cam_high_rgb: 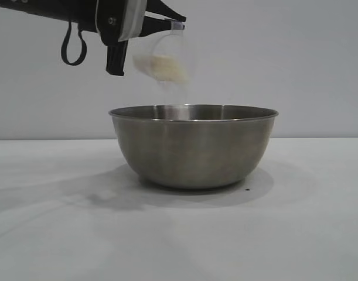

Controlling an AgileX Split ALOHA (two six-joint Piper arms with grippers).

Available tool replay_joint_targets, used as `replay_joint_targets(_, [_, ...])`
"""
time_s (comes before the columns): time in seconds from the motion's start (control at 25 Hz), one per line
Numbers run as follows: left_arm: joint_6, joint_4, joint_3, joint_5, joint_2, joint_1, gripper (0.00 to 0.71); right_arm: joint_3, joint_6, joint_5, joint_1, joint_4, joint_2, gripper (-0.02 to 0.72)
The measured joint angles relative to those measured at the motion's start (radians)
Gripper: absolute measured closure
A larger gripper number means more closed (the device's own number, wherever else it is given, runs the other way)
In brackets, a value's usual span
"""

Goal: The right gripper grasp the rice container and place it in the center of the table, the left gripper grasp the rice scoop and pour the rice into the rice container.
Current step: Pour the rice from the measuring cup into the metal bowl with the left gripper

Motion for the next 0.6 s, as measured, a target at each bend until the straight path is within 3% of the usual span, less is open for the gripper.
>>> replay_joint_targets(0.2, [0.100, 0.004, 0.000, 0.000, 0.000, -0.032, 0.710, 0.000, 0.000, 0.000, 0.000, 0.000, 0.000, 0.191])
replay_joint_targets(0.6, [0.339, 0.037, -0.004, 0.000, 0.000, -0.036, 0.710, 0.000, 0.000, 0.000, 0.000, 0.000, 0.000, 0.191])
